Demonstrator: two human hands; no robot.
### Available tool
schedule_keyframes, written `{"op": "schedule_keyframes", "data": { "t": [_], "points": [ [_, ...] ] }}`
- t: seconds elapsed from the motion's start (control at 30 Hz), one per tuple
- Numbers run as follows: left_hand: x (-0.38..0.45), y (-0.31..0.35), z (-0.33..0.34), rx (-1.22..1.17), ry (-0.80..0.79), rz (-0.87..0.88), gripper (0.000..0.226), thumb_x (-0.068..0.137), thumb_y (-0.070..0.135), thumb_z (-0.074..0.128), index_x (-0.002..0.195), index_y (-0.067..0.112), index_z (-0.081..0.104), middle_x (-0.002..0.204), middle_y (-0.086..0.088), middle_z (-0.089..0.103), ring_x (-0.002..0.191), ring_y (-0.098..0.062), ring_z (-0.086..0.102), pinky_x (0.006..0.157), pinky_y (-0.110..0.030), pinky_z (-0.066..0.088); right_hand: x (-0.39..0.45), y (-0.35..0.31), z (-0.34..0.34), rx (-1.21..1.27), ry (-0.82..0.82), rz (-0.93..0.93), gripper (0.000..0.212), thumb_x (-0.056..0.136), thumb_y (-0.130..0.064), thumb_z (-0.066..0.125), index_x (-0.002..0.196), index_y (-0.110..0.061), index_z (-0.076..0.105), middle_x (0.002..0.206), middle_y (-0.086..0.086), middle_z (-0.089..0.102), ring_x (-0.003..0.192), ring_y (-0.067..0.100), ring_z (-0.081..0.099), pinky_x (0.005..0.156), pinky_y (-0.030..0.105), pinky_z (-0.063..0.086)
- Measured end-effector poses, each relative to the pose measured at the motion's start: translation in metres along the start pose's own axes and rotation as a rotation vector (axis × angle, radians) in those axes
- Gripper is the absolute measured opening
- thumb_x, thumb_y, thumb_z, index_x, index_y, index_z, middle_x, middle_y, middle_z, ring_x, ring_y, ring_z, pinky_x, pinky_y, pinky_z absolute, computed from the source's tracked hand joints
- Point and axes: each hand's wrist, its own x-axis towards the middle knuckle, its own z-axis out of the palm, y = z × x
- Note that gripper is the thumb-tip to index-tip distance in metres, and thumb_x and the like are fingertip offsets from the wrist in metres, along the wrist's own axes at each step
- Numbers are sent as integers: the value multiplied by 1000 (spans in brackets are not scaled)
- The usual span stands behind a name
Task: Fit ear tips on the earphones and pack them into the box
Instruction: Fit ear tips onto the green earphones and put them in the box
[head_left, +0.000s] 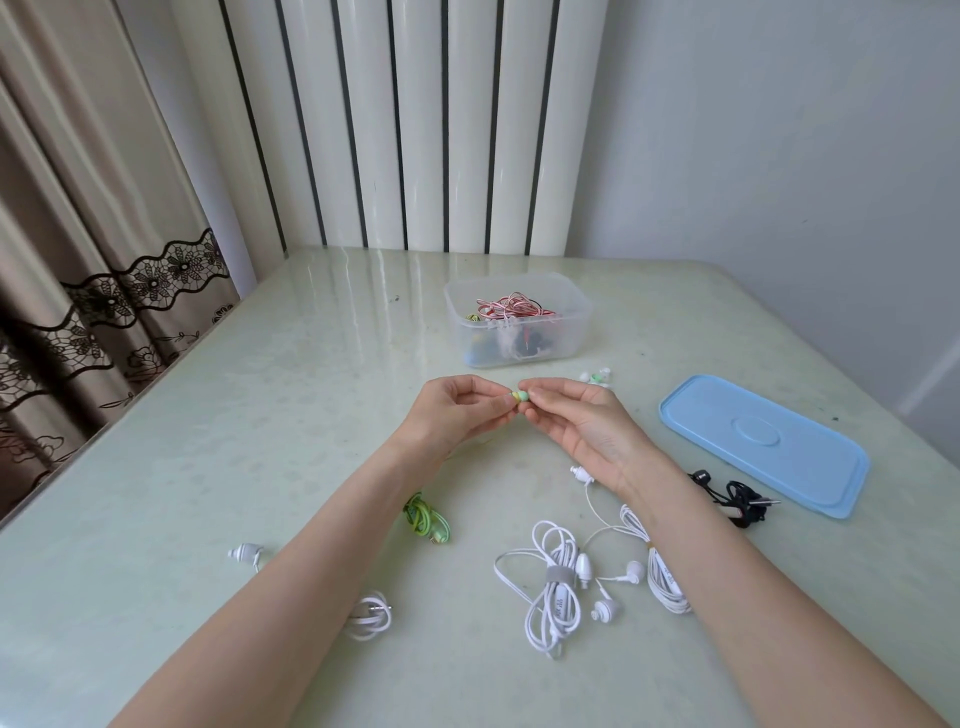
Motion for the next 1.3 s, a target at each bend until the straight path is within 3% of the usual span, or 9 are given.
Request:
{"op": "schedule_keyframes", "data": {
  "t": [0.2, 0.53, 0.63, 0.73, 0.83, 0.97, 1.07, 1.2, 1.3],
  "points": [
    [0, -1, -2, 56, 25, 18, 2, 81, 3, 65, 79, 5, 64, 75, -8, 68, 67, -10, 63, 68, -13, 54, -1, 1, 1, -172, 28, -71, 12, 82, 9, 56, 82, 1, 65, 61, 1, 69, 60, 8, 66, 65, 14, 54],
    [1, -7, -2, 291, 90, 12, 14, 76, 4, 71, 68, 10, 61, 61, -2, 65, 49, -3, 59, 59, -15, 51, 0, 3, -1, -567, 26, -92, 17, 80, 10, 61, 96, 14, 63, 70, 8, 63, 51, 3, 64, 60, 13, 54],
    [3, -7, 2, 303, 109, -11, 16, 76, 7, 72, 67, 12, 60, 57, 1, 63, 51, -8, 56, 59, -20, 49, 15, -18, -20, -837, 210, -210, 16, 80, 3, 64, 94, 9, 67, 71, 9, 65, 48, 0, 60, 56, 9, 50],
    [6, -4, 0, 428, 124, -19, 14, 77, 13, 72, 66, 14, 63, 52, 3, 61, 53, -13, 54, 61, -26, 49, 39, -47, -44, -1335, 410, -319, 14, 78, 0, 60, 83, 1, 72, 85, 14, 72, 78, 22, 66, 72, 26, 50],
    [3, -4, -4, 525, 143, -51, 10, 76, 18, 73, 71, 12, 67, 61, 0, 62, 53, -10, 55, 52, -16, 48, 51, -45, -52, -1533, 351, -181, 18, 76, 2, 54, 77, 1, 72, 88, 21, 70, 90, 35, 62, 72, 31, 47],
    [0, 10, -14, 706, 175, -9, 24, 80, 35, 67, 85, 11, 73, 67, 4, 60, 60, -7, 51, 60, -20, 41, 60, -43, -48, -1574, 295, -117, 16, 76, -1, 58, 77, 0, 73, 88, 22, 70, 90, 35, 62, 73, 30, 47],
    [-5, 27, -23, 897, 169, 36, 21, 85, 30, 61, 87, 12, 71, 72, 2, 61, 66, -14, 51, 64, -24, 40, 64, -53, -49, -1570, 321, -66, 7, 73, -4, 66, 72, 0, 72, 89, 21, 71, 90, 33, 64, 72, 27, 46],
    [-21, 39, -34, 1264, 100, -119, 31, 87, 32, 53, 91, 5, 68, 64, -3, 58, 58, -21, 54, 56, -24, 40, 59, -56, -48, -1575, 398, -57, 17, 71, 1, 57, 56, -5, 61, 81, 18, 68, 81, 36, 60, 67, 28, 47],
    [-31, 43, -38, 1385, 69, -228, 42, 90, 40, 47, 98, 2, 65, 56, 0, 57, 48, -13, 53, 54, -18, 37, 51, -62, -35, -1463, 381, -115, 14, 75, 1, 59, 64, -6, 62, 73, 15, 64, 63, 27, 61, 54, 25, 45]
  ]
}}
